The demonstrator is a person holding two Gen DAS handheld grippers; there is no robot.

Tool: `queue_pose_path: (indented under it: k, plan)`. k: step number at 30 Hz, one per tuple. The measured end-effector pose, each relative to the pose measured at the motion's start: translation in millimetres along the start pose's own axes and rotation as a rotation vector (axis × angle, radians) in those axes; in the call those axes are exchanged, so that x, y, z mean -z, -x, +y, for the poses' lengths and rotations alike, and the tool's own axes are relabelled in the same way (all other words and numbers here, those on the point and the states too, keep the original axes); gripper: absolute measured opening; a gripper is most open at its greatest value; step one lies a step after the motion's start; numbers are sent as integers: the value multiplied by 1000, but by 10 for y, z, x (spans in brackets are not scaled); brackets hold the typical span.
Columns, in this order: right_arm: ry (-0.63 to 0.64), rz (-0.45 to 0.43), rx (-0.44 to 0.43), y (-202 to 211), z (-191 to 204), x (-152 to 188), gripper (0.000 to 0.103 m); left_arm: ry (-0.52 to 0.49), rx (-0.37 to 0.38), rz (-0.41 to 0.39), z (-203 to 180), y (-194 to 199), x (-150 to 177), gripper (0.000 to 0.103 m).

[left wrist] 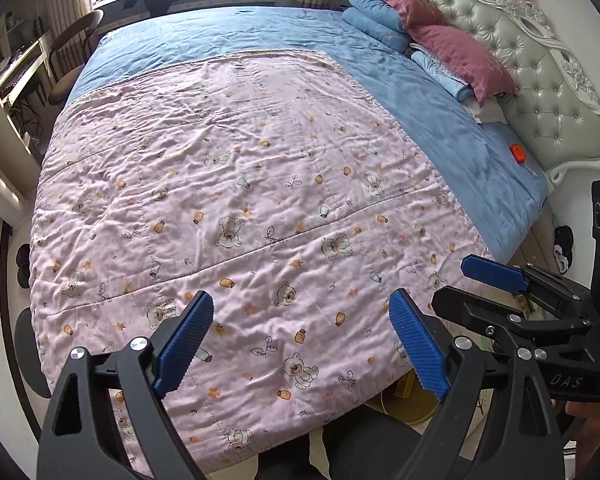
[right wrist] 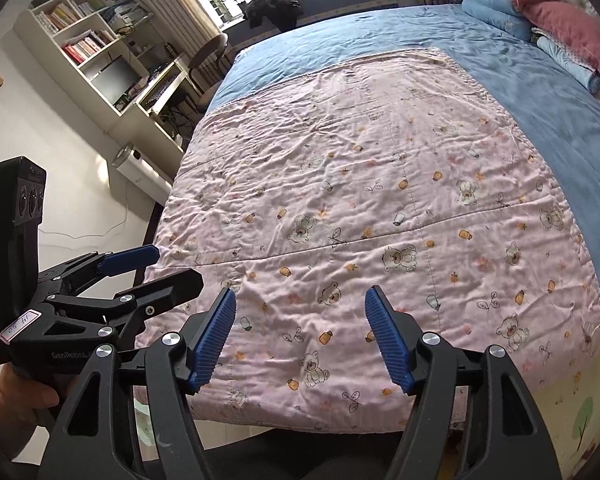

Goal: Collect trash

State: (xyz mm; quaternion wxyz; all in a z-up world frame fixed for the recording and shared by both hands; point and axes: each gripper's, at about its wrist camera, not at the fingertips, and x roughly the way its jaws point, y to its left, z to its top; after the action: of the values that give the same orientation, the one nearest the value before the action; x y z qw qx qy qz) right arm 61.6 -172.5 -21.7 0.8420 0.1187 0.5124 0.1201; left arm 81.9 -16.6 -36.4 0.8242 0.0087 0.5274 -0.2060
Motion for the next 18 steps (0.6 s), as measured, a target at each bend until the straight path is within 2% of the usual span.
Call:
queue_pose_path:
  k: [5, 9, 18]
  plan:
    - [52, 28, -12, 33, -57, -97, 69, 64, -47, -22, -49, 73, -30, 91]
    - [83, 27, 1, 118, -154, -170, 79, 117, -53, -37, -116, 120, -44, 91]
    - [78, 37, -8, 150, -313, -236, 81, 160, -91, -88, -229, 195, -35, 96]
